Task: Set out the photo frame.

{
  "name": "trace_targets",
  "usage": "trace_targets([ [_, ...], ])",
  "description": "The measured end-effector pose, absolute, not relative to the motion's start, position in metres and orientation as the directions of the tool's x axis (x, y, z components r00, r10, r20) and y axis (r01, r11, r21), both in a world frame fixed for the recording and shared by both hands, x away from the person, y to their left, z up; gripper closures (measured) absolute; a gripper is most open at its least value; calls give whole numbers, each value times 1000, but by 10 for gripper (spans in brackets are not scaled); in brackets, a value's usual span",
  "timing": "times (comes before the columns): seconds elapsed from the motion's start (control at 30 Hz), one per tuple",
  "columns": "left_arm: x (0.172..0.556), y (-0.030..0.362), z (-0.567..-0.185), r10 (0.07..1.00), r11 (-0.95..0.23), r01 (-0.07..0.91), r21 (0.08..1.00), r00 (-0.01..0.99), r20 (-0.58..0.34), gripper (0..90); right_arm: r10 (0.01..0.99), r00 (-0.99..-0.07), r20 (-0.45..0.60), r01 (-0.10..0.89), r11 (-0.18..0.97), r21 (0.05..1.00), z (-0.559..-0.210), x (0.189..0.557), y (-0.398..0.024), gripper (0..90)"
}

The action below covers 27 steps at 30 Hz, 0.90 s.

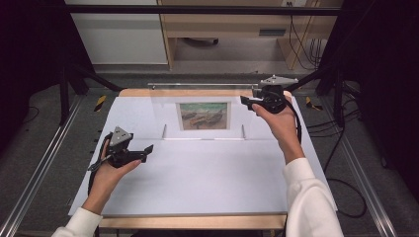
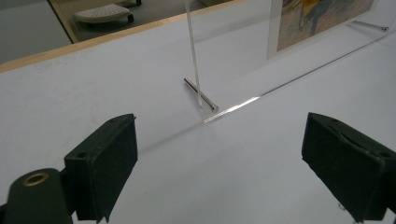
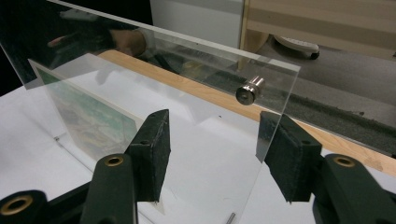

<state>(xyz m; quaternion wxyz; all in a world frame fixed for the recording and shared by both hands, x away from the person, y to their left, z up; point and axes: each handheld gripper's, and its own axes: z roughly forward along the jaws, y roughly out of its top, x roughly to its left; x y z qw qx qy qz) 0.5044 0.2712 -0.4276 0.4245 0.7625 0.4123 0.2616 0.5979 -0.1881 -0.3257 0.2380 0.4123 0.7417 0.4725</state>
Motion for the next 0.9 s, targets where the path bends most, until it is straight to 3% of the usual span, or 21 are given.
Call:
trace_targets([
  [0.17, 504, 272, -428, 853, -296, 408, 864, 520, 47, 105, 844, -536, 26, 396, 224, 891, -328, 598, -187, 358],
  [0.57, 504, 272, -429, 853, -286, 411, 866, 522, 33, 110, 846, -533, 22, 394, 224, 892, -331, 601, -186, 346],
  [0.9, 504, 274, -430, 855, -293, 416, 861, 517, 42, 109, 882, -464, -79, 377, 277, 884, -333, 592, -191, 137],
])
